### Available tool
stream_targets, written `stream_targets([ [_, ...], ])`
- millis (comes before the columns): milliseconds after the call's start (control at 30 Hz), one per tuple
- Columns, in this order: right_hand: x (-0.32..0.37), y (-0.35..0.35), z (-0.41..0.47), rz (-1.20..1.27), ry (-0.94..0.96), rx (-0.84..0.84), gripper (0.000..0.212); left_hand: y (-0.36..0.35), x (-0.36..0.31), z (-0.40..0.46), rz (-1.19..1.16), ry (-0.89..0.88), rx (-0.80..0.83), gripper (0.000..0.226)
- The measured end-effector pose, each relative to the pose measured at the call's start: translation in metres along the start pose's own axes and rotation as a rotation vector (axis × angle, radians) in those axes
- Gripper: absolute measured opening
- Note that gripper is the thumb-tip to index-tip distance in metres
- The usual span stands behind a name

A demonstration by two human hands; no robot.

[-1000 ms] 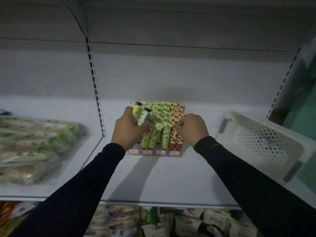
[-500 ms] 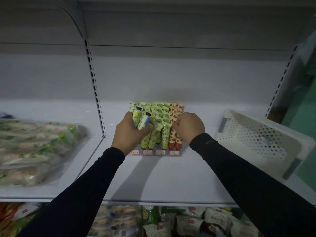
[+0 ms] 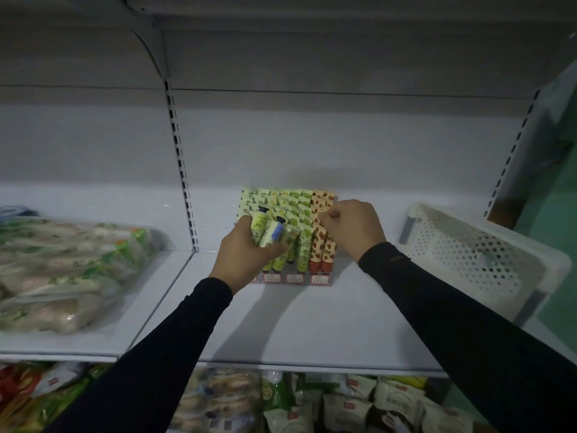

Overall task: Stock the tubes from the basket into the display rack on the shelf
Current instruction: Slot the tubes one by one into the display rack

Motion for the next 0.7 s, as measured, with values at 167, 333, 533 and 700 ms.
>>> stream_targets([
  [167,0.011,0.017,-0.019,0.283,0.005,-0.062,0.037,-0.007,0.0,-0.001,-0.138,0.033,0.016,0.047],
  [333,0.032,-0.002,-0.052,0.668,-0.103,0.333,0.029,-0.018,-0.001,-0.007,-0.44,0.156,0.1,0.019],
  [533,0.04,-0.02,-0.068,0.9,-0.165,0.63,0.032,-0.024,0.001,-0.011,-0.695,0.272,0.135,0.028],
  [700,0.031,-0.02,-0.064,0.947,-0.21,0.577,0.018,-0.021,0.006,-0.011,-0.694,0.272,0.103,0.025],
])
Point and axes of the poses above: each hand's wrist, its own z-axis towards the middle knuckle, its own y-axis out of the back of the hand, x = y × z, the point moved 4 cm from there along z, towards the middle knuckle, and after that the axes turned 6 degrees about y, right-handed, at the moved point
